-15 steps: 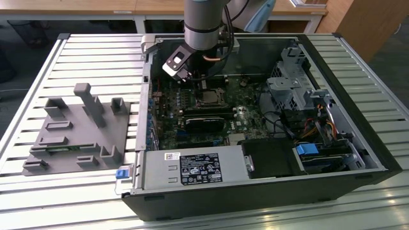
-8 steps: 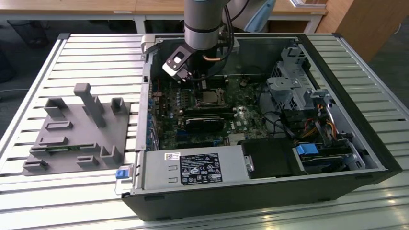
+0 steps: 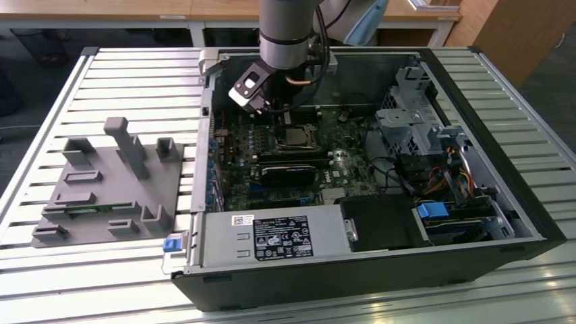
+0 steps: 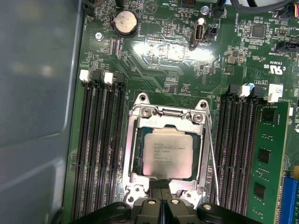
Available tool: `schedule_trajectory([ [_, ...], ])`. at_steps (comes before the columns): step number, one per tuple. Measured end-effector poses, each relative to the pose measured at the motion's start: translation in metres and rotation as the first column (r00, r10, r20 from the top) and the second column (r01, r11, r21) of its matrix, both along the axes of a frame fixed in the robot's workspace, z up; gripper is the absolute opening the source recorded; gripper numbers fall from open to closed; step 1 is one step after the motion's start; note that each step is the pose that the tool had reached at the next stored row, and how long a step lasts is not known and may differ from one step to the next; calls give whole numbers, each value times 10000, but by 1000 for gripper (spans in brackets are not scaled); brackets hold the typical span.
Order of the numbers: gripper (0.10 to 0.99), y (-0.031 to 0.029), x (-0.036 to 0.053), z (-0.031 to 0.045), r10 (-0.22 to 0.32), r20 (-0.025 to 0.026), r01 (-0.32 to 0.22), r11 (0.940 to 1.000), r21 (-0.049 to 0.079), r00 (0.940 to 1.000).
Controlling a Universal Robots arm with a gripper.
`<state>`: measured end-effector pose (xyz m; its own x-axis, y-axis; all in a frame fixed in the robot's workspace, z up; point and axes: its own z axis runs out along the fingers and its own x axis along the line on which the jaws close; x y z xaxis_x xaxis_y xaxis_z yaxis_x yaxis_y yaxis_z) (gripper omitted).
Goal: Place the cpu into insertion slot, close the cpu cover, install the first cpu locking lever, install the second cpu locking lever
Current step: 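Close the cpu cover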
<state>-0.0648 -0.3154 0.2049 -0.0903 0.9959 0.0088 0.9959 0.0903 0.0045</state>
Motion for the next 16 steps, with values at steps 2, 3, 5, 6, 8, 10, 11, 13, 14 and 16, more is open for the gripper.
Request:
schedule_trajectory([
  [2,106,0,0,9,0,0,0,10000,0,10000],
  [3,106,0,0,15,0,-1,0,10000,0,10000],
  [5,106,0,0,21,0,1,0,10000,2,10000],
  [6,106,0,1,20,0,1,0,10000,2,10000],
  [8,106,0,12,21,0,0,0,10000,2,10000],
  [10,106,0,31,21,0,0,0,10000,3,10000],
  [11,106,0,42,21,0,0,0,10000,5,10000],
  [13,106,0,60,21,0,0,0,10000,7,10000],
  [14,106,0,71,21,1,0,-1,10000,8,10000],
  [16,106,0,87,21,1,0,-1,10000,7,10000],
])
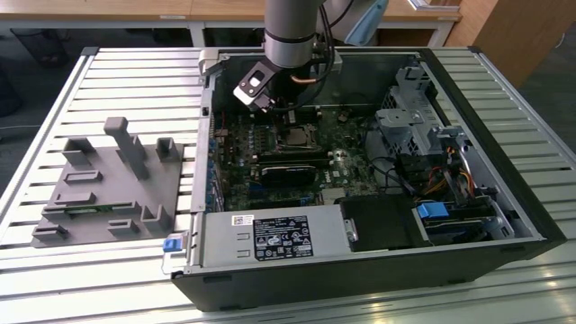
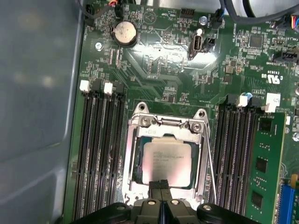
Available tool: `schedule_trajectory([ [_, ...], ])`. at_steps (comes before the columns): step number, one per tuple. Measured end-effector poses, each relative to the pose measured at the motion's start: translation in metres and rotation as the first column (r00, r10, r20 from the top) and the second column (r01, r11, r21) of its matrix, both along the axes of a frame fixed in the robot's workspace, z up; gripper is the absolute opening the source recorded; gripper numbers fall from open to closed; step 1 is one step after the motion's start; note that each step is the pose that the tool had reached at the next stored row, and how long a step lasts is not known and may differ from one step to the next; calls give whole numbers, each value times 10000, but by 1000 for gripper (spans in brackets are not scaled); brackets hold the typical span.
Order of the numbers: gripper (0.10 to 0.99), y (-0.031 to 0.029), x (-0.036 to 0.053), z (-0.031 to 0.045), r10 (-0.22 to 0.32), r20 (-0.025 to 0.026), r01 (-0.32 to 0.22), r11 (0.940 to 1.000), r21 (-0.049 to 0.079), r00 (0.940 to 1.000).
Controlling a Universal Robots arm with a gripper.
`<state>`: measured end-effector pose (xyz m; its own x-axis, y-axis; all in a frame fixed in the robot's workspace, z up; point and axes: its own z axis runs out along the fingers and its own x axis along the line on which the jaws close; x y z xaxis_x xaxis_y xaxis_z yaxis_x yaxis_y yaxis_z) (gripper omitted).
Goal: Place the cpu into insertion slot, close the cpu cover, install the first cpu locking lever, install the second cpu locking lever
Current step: 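Close the cpu cover, then install the first cpu locking lever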
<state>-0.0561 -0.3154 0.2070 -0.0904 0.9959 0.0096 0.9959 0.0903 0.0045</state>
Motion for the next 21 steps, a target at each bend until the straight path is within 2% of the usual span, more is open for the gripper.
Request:
schedule_trajectory([
  [6,106,0,44,0,0,0,0,10000,0,10000],
  [13,106,0,49,7,0,-1,0,10000,-3,10000],
  [19,106,0,50,55,-1,1,1,10000,0,10000],
  [21,106,0,50,92,-1,0,1,10000,-1,10000],
])
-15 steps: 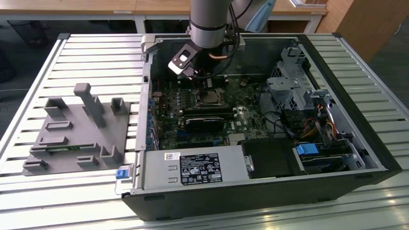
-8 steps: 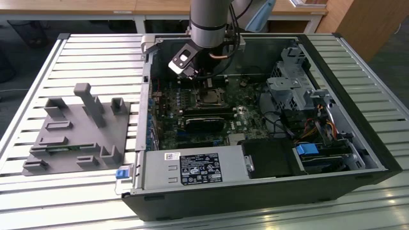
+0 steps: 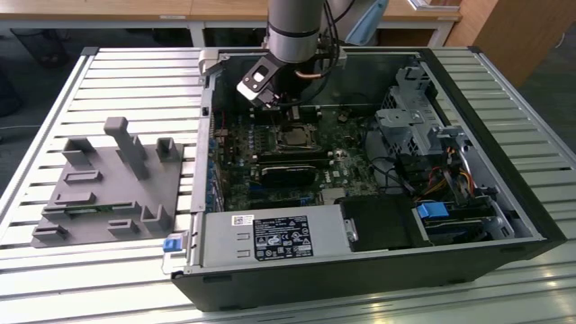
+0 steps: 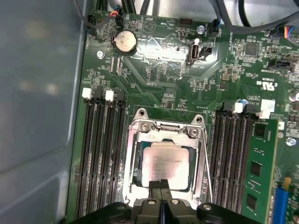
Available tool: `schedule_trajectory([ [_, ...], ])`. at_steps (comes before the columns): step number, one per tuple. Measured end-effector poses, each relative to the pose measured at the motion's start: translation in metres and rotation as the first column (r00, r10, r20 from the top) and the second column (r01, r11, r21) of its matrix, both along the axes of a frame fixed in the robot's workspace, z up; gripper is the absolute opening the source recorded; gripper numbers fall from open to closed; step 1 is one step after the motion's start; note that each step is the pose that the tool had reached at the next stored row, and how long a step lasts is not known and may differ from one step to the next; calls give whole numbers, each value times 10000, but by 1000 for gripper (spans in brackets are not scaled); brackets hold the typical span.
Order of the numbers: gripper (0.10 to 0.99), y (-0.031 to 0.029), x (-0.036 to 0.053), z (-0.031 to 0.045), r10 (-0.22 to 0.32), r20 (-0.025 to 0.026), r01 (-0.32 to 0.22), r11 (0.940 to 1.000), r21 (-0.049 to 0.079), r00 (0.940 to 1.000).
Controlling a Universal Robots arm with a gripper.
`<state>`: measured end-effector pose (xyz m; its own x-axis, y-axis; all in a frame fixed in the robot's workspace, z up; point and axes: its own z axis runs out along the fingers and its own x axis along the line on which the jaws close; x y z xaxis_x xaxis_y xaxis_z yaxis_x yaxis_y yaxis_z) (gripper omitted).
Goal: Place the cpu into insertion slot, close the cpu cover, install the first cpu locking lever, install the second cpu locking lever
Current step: 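Install the first cpu locking lever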
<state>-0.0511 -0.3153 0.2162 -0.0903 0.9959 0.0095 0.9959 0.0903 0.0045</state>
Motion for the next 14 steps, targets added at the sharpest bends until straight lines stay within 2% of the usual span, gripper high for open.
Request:
schedule_trajectory([
  [4,106,0,0,114,0,0,0,10000,0,10000],
  [11,106,0,0,405,1,0,-1,10000,0,10000],
  [14,106,0,0,415,291,1,-291,9996,1,9996],
])
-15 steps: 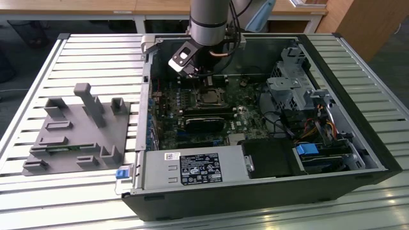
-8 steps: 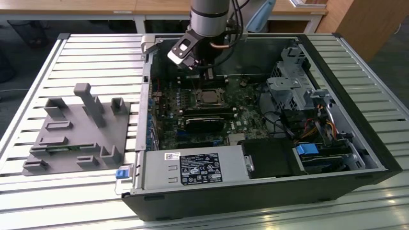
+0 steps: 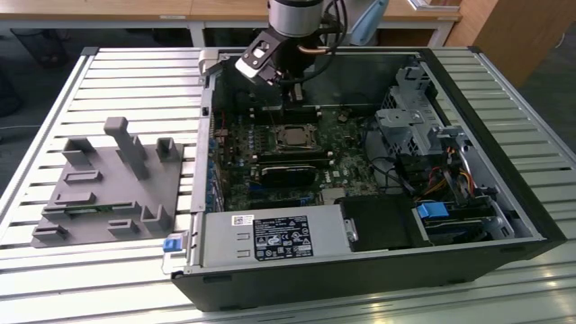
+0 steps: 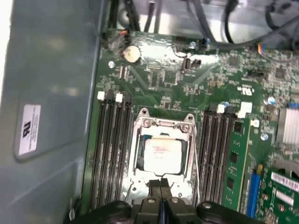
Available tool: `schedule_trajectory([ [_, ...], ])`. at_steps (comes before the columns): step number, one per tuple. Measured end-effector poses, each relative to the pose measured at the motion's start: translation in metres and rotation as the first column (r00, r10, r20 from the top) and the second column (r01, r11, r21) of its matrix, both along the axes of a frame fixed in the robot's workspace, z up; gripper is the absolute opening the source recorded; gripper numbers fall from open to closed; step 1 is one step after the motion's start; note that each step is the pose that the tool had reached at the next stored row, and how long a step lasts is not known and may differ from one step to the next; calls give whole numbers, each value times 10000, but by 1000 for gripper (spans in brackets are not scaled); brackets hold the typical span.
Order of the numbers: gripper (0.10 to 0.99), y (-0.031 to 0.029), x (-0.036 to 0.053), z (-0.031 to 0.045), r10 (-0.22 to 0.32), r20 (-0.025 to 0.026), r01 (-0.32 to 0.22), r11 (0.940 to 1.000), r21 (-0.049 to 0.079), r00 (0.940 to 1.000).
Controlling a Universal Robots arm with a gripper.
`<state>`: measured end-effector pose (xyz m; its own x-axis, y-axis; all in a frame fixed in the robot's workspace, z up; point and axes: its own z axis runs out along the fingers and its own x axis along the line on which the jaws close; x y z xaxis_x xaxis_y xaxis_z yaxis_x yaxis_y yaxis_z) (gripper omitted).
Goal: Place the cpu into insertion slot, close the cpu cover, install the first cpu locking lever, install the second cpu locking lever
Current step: 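Install the first cpu locking lever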
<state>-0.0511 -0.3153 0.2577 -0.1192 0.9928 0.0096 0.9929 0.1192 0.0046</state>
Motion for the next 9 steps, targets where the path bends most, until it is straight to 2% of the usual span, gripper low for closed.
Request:
schedule_trajectory([
  [5,106,0,0,-4,898,-1,-898,9960,-1,9960],
  [9,106,0,0,-5,1628,-2,-1628,9867,-2,9867],
])
